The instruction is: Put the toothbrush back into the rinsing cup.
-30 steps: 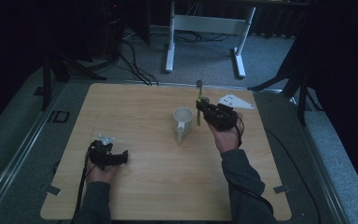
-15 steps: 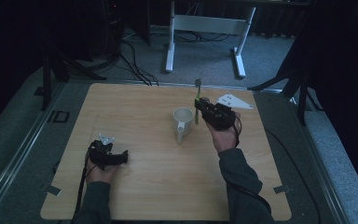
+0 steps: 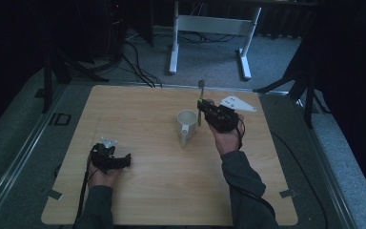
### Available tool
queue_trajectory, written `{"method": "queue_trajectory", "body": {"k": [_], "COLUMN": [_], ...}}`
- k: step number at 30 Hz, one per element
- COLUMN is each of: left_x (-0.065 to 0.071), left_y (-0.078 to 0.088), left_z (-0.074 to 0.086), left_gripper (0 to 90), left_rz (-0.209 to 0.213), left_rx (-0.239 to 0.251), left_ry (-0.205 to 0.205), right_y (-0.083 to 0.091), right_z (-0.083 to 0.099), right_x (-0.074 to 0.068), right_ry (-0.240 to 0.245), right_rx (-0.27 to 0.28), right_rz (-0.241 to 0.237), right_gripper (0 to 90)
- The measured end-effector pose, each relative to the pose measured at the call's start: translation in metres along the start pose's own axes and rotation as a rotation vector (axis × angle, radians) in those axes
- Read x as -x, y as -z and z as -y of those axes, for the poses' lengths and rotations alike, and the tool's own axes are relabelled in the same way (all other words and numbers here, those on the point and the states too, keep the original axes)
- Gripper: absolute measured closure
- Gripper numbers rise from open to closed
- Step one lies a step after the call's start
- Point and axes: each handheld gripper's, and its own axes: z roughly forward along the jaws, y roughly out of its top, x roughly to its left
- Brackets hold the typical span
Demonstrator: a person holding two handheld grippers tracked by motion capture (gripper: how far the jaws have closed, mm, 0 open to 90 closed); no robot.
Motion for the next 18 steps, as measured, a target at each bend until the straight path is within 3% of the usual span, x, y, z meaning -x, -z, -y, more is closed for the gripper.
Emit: {"method": "queue_trajectory", "body": {"k": [18], "left_x": [0.0], "left_y": [0.0], "left_z": [0.0], "left_gripper": [3.6], "left_rz": [0.0], "left_rx": [0.0], "left_ry": [0.0], "right_y": [-0.0067], "right_z": [0.0048], "right_x": [-0.0041], "right_ry": [-0.002], "right_rx": [0.007], "right_rz": [-0.006], "right_gripper": [81.9]}}
